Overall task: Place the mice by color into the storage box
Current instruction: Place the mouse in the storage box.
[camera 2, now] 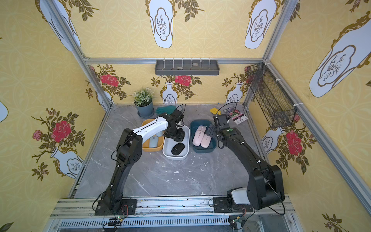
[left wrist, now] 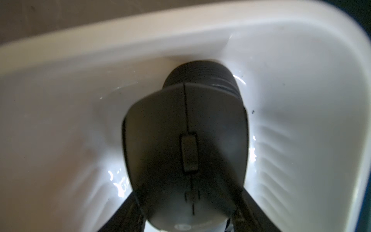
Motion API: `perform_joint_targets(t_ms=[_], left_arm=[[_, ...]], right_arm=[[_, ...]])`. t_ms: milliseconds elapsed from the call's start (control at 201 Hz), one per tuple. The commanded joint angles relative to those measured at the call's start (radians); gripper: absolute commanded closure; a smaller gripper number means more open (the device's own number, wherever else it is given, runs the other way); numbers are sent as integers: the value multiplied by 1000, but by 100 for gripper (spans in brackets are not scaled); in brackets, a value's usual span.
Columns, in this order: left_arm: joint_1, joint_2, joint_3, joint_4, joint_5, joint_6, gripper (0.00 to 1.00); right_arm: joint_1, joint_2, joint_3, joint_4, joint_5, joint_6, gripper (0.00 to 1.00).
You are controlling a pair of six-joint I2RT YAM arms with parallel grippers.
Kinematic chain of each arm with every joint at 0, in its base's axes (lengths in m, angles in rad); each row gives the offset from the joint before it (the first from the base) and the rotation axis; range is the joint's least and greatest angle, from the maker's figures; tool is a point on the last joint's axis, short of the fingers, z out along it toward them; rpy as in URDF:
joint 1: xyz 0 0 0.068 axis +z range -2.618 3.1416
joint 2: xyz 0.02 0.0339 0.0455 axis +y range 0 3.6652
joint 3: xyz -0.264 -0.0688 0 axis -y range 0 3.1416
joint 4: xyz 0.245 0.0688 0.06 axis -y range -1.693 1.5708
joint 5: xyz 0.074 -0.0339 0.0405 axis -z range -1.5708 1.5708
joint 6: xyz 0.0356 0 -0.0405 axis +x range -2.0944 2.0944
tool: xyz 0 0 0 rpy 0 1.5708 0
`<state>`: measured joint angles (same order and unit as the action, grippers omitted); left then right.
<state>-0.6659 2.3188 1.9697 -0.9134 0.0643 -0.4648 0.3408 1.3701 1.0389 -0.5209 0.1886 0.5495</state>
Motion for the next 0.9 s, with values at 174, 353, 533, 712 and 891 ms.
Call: perform_joint_targets(t_ms=[174, 353, 533, 712, 891], left_arm=[[2, -108, -20, -13, -37, 0, 22], [2, -242, -17, -30, -39, 9, 20], [2, -394, -36, -59, -81, 24, 18], [30, -635, -239, 66, -156, 45, 17], [147, -974, -627, 370, -218, 103, 14]], right_arm=[[1, 1, 28, 9, -1, -6, 3], [3, -1, 60, 1, 7, -14, 3], [2, -11, 106, 1, 48, -63, 3], [23, -77, 53, 221, -3, -290, 2], [43, -266, -254, 704, -10, -516, 0]])
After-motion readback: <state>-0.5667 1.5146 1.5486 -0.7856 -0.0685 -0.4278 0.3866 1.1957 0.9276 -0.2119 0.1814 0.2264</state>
